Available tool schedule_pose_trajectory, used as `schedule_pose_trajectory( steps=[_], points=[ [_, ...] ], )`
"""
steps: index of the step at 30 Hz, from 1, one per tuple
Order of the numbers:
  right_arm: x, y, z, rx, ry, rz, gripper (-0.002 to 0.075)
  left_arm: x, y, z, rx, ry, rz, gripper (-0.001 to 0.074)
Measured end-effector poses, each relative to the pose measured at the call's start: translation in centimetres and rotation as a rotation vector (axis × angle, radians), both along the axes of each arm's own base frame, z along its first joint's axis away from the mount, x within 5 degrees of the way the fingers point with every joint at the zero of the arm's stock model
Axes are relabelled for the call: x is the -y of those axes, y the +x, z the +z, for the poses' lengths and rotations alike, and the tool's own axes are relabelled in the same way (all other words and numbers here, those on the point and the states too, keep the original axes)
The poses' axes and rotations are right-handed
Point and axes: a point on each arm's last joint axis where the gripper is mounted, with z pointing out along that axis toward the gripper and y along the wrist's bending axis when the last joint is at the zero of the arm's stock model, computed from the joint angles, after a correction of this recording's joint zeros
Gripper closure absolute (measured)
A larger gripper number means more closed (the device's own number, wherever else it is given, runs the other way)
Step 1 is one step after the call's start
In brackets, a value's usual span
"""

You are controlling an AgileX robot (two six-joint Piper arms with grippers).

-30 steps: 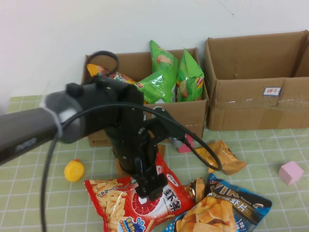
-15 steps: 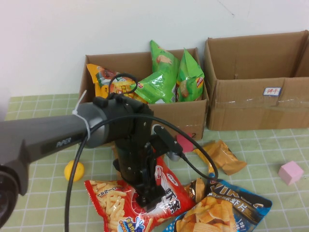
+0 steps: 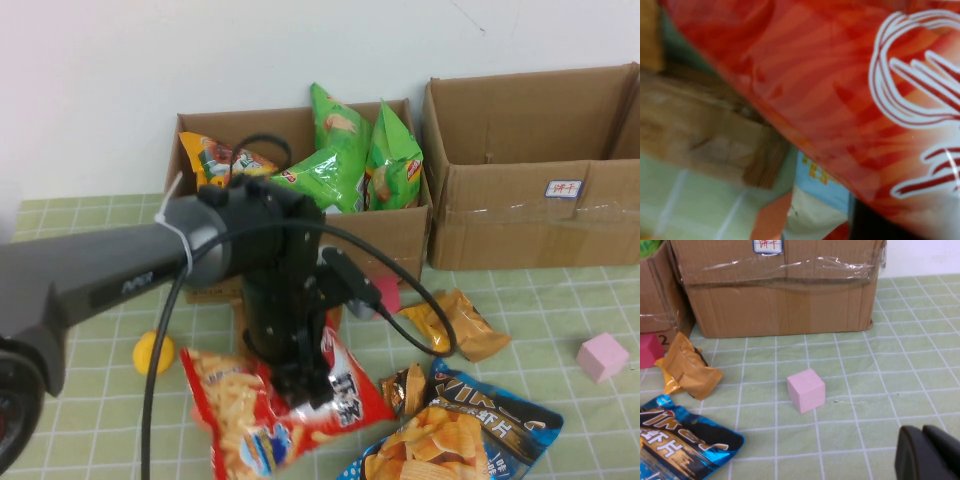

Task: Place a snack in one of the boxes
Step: Pick up the potato chip, then place the potato chip in the potato chip box

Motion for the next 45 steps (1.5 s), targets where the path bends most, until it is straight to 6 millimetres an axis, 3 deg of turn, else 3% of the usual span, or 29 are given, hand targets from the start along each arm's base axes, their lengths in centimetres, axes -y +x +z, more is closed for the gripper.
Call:
schedule_pose_trajectory(
  steps=[4, 11, 14, 17, 20, 23, 28, 35, 40, 45],
  points=[
    [0.0, 0.0, 0.0, 0.0, 0.0, 0.0, 0.0728, -0.4, 0.3, 4.5, 0.076, 0.016, -0.025, 0.0426],
    [0.0, 0.0, 0.0, 0.0, 0.0, 0.0, 0.0728, -2.3, 0.0, 17.5, 0.457, -0.032, -0.029, 0.0426],
    [0.0, 0.0, 0.0, 0.0, 0.0, 0.0, 0.0728, -3.1, 0.5, 21.1, 0.655, -0.046, 0.043, 0.0426],
    [0.0, 0.0, 0.0, 0.0, 0.0, 0.0, 0.0728, -3.4, 1.6, 23.0, 0.835, -0.077, 0.118, 0.0426],
    [0.0, 0.0, 0.0, 0.0, 0.0, 0.0, 0.0728, -3.4, 3.1, 23.0, 0.925, -0.125, 0.176, 0.0427],
    [0.0, 0.0, 0.0, 0.0, 0.0, 0.0, 0.0728, -3.1, 5.3, 21.5, 0.958, -0.176, 0.216, 0.0433],
    [0.0, 0.0, 0.0, 0.0, 0.0, 0.0, 0.0728, -3.7, 9.6, 17.7, 0.981, -0.247, 0.29, 0.0434],
    [0.0, 0.0, 0.0, 0.0, 0.0, 0.0, 0.0728, -6.3, 15.1, 11.8, 0.983, -0.403, 0.501, 0.0437],
    [0.0, 0.0, 0.0, 0.0, 0.0, 0.0, 0.0728, -7.5, 16.8, 8.8, 0.925, -0.489, 0.669, 0.0444],
    [0.0, 0.0, 0.0, 0.0, 0.0, 0.0, 0.0728, -6.0, 16.4, 8.2, 0.871, -0.512, 0.675, 0.0444]
  ],
)
